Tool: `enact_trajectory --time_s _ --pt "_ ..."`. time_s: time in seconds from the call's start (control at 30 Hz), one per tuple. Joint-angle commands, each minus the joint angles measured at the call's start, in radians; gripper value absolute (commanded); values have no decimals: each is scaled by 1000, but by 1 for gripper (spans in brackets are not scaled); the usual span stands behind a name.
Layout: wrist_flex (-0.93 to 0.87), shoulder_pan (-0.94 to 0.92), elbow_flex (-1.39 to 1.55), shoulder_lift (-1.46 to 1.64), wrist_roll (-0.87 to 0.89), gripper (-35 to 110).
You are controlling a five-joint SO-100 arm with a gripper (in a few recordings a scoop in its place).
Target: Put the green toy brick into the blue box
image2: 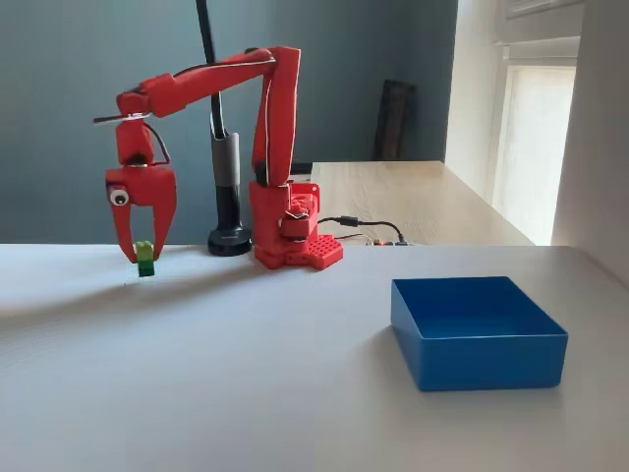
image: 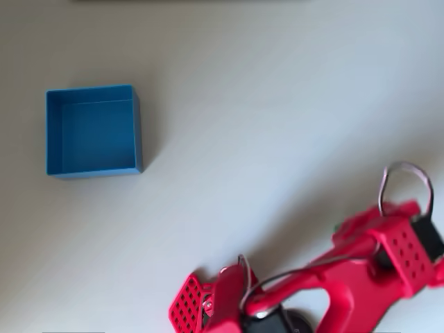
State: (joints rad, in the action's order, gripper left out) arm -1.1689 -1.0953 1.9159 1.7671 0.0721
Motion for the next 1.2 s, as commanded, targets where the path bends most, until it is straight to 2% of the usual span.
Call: enact_trajectory --time_s 0.0,0.7,1.17 --pt "-23 130 -160 31 15 0" --pt "-17 980 -365 29 -130 0" --pt "-18 1422 -411 26 -242 0"
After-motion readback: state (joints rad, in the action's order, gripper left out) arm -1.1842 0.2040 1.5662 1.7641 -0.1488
